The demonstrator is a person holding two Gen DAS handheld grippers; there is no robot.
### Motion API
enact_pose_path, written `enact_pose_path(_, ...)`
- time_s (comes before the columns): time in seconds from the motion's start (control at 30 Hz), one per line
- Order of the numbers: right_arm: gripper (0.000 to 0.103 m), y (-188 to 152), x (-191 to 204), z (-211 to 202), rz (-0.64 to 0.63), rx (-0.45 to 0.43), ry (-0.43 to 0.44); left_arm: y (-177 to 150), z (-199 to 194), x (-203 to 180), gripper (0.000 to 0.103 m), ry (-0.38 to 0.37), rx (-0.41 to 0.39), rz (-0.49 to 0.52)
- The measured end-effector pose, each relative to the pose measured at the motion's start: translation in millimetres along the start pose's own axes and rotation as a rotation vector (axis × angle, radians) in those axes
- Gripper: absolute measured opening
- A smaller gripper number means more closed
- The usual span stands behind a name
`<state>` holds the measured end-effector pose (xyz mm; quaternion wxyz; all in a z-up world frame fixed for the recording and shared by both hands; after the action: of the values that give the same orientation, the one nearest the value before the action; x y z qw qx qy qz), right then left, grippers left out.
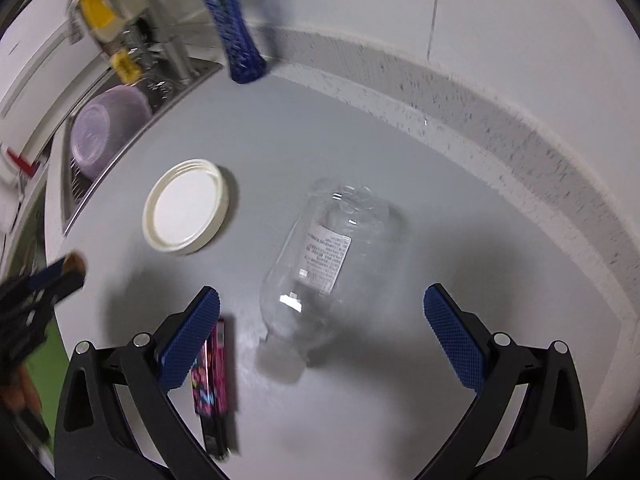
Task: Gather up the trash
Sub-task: 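Grasp the walnut shell with the left tool while the right tool grasps the clear bottle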
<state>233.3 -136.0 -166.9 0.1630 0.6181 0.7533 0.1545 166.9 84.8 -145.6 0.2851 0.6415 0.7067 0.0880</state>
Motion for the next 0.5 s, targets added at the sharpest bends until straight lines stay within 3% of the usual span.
enact_pose_path(0.17, 0.1, 7, 3, 24, 0.08, 0.086, 0.027, -4, -8, 2, 0.033, 0.001, -0.012, -0.009)
enact_pose_path(0.23, 0.084, 8, 6, 28, 0.083, 0.096, 0.029, -5, -10, 2, 0.033, 0.0, -0.016, -0.013)
enact_pose_path(0.33, 0.072, 8, 12, 34, 0.072, 0.114, 0.026, -8, -13, 3, 0.033, 0.0, -0.021, -0.023)
enact_pose_path(0.4, 0.065, 7, 15, 38, 0.062, 0.124, 0.026, -10, -14, 3, 0.033, 0.0, -0.023, -0.03)
enact_pose_path(0.5, 0.064, 7, 15, 38, 0.055, 0.115, 0.032, -12, -17, 3, 0.033, 0.003, -0.027, -0.037)
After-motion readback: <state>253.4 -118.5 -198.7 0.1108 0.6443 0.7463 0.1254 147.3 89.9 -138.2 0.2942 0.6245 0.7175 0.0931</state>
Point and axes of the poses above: each gripper's, at about its wrist camera, not at the fingertips, and z roughly the way its jaws point, x to its left, y to its top, the point moved 5 cm from there along z, roughly the way its jaws point, and after that the axes turned 12 degrees about -y, right-handed, at the moved point
